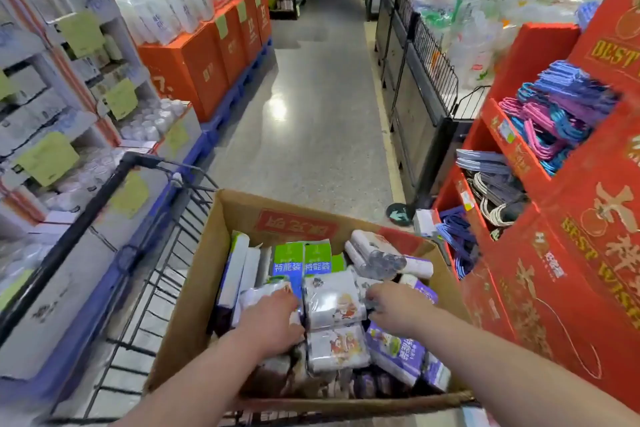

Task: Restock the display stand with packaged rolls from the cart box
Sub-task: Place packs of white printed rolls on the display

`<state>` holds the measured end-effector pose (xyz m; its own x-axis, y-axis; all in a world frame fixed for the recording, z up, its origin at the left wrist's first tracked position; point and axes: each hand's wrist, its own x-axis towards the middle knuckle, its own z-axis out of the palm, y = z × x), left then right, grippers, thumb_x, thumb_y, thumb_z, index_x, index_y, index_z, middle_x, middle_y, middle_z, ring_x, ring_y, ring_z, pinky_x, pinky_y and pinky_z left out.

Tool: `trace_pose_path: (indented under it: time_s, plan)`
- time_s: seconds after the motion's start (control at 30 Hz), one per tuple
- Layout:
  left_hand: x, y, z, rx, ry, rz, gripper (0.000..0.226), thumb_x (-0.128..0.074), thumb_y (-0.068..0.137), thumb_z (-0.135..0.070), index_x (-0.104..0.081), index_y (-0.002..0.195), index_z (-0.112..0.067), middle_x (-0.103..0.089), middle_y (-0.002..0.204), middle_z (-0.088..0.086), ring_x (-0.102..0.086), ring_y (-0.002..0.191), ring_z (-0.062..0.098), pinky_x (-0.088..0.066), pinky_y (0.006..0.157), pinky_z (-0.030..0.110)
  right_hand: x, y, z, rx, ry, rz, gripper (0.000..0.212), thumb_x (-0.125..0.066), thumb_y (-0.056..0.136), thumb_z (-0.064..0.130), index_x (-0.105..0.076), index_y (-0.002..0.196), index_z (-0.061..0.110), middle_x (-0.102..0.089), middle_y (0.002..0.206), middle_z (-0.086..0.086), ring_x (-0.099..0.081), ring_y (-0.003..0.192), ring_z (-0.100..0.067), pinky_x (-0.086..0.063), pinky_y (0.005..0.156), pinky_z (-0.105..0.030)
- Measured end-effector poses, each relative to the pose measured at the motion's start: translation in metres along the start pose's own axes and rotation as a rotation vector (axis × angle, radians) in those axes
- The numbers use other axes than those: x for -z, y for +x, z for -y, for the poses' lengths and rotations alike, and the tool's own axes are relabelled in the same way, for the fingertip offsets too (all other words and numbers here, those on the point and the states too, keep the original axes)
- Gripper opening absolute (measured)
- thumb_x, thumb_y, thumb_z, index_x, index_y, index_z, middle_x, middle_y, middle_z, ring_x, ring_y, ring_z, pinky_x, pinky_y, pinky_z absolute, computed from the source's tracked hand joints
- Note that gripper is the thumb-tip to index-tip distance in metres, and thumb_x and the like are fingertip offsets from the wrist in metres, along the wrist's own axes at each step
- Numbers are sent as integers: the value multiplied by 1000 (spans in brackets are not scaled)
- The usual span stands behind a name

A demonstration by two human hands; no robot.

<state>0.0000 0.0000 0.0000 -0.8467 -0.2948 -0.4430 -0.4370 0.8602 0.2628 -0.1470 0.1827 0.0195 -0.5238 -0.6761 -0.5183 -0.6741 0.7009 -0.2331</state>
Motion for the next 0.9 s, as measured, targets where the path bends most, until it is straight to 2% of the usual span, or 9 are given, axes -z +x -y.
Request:
trace_pose_path:
  time_s: [0.17, 0.4, 0.43, 0.5, 0.57, 0.63, 0.7, 0.77, 0.9]
  plan:
    - [-14, 29, 0, 99, -39, -4, 36, -47, 89, -34, -55, 122, -22, -49, 131, -1, -46, 124, 21, -41, 100, 35, -6, 44, -13, 26, 66, 11, 39, -48, 93, 36, -49, 127, 17, -50, 131, -8, -52, 118, -28, -47, 92, -39]
    - [-19, 51, 3, 120, -6, -135, 36, -52, 88, -29, -59, 121, -17, -55, 124, 0, -48, 123, 23, -43, 96, 30, -8, 98, -12, 118, 106, 118, 81, -63, 85, 47, -24, 146, 12, -34, 145, -10, -42, 130, -28, -43, 97, -39]
    - [-18, 53, 5, 119, -9, -171, 38, -54, 82, -28, -63, 117, -16, -60, 119, 2, -53, 117, 26, -47, 93, 33, -9, 104, -12, 117, 114, 137, 87, -64, 84, 48, -19, 148, 11, -31, 148, -10, -39, 133, -28, -41, 99, -38]
    - [-17, 57, 10, 100, -15, -205, 40, -61, 60, -29, -72, 97, -16, -68, 95, 3, -66, 91, 29, -56, 71, 36, -13, 114, -14, 127, 120, 171, 93, -66, 81, 50, -16, 150, 12, -31, 149, -11, -37, 134, -27, -39, 100, -36]
    - [-14, 57, 14, 122, 33, -257, 44, -64, 45, -31, -73, 86, -18, -67, 82, 1, -69, 76, 27, -57, 59, 34, -14, 121, -16, 139, 120, 206, 97, -68, 79, 51, -16, 150, 13, -32, 149, -11, -37, 135, -26, -38, 99, -35]
    - [-15, 57, 21, 161, 38, -262, 50, -66, 44, -32, -73, 91, -17, -67, 88, 3, -68, 81, 30, -56, 63, 39, -13, 126, -18, 145, 129, 232, 99, -70, 77, 52, -15, 151, 13, -31, 150, -11, -35, 136, -25, -37, 102, -34]
    - [-17, 55, 28, 266, 7, -235, 59, -70, 60, -35, -65, 115, -16, -62, 112, 7, -60, 108, 33, -51, 86, 47, -12, 128, -17, 144, 134, 251, 102, -71, 76, 53, -16, 151, 12, -31, 151, -11, -34, 137, -26, -35, 105, -35]
    - [-16, 52, 33, 388, 9, -148, 72, -64, 77, -45, -43, 140, -18, -45, 139, 4, -37, 133, 26, -34, 109, 40, -10, 128, -17, 129, 142, 260, 103, -73, 73, 55, -19, 150, 12, -32, 149, -12, -36, 136, -26, -36, 104, -34]
    - [-12, 45, 39, 593, -123, -99, 95, -63, 75, -62, -21, 148, -19, -30, 149, 2, -29, 138, 23, -36, 108, 38, -11, 121, -13, 117, 192, 214, 95, -77, 70, 51, -31, 144, 14, -37, 140, -9, -41, 128, -25, -39, 96, -28]
